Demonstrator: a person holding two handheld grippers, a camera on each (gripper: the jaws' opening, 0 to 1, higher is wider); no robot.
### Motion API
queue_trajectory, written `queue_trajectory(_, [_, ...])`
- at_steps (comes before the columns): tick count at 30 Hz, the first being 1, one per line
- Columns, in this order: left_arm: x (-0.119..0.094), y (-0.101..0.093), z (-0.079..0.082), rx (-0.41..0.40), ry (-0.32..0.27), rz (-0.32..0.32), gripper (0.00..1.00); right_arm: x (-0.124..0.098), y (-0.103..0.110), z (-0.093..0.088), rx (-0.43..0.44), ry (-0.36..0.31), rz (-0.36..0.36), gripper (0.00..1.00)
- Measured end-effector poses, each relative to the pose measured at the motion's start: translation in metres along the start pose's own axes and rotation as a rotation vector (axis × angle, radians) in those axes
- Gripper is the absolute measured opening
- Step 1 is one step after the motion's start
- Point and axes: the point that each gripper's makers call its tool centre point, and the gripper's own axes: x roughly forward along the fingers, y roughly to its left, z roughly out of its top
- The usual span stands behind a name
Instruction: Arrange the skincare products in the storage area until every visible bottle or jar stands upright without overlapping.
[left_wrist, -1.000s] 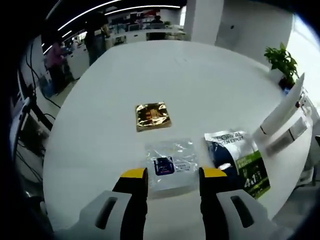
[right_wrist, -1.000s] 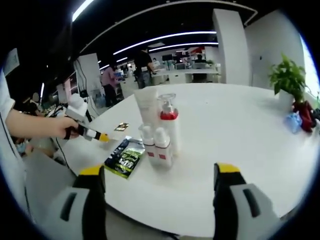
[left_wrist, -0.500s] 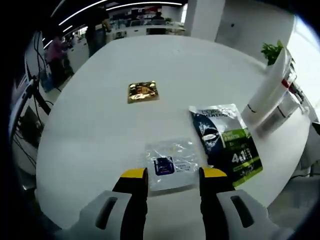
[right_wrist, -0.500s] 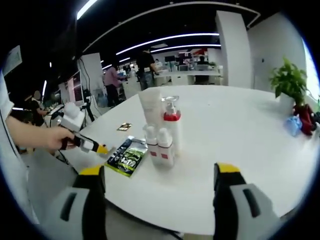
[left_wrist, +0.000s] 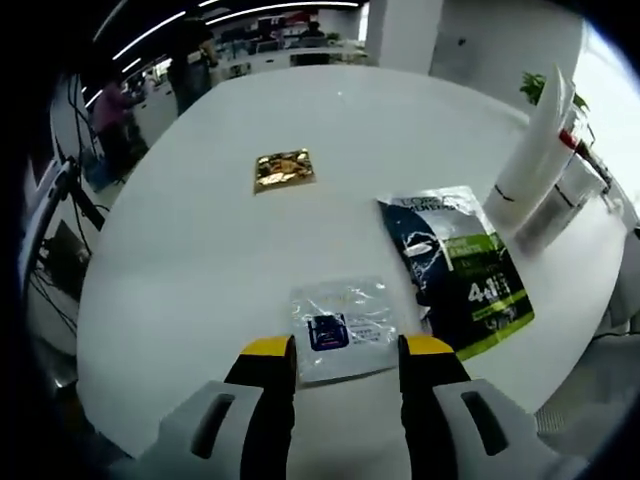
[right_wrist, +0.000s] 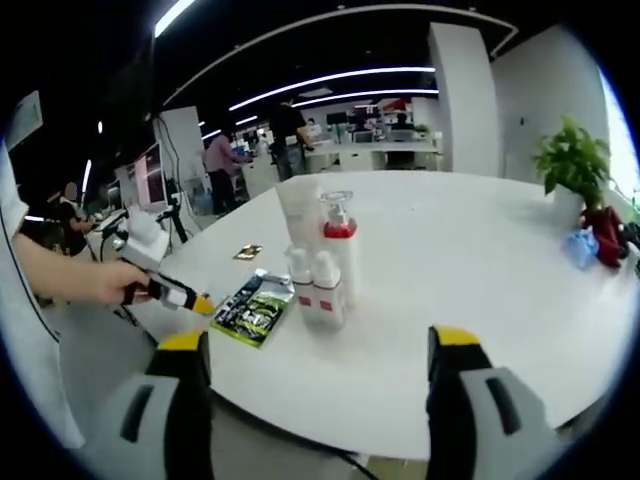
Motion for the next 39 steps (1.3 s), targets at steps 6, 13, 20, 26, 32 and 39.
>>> queue_trajectory(6, [0.0, 0.001, 0.0, 0.013, -0.002, 0.007, 0.39, -0.003, 0.0, -0.001, 0.001, 0.0, -0.003, 0.9])
queue_trajectory(13, [-0.001, 0.0, 0.0, 0.019, 0.0, 0.006, 0.4, -0.004, 0.001, -0.001, 0.002, -0.001, -0.004, 0.9])
queue_trajectory(20, [-0.005, 0.004, 0.0, 0.025, -0.004, 0.002, 0.41, -0.002, 0.005, -0.001, 0.0, -0.002, 0.002, 0.9])
queue_trajectory(26, [-0.01, 0.006, 0.0, 0.053, -0.016, -0.019, 0.45, 0.001, 0.01, 0.0, -0.006, -0.002, 0.012, 0.9])
queue_trajectory(32, [-0.019, 0.009, 0.003, 0.082, -0.04, -0.052, 0.49, 0.005, 0.011, 0.002, -0.01, -0.003, 0.016, 0.9])
queue_trajectory(39, [-0.035, 0.009, 0.012, 0.147, -0.082, -0.101, 0.55, 0.008, 0.011, 0.005, -0.014, -0.005, 0.015, 0.9])
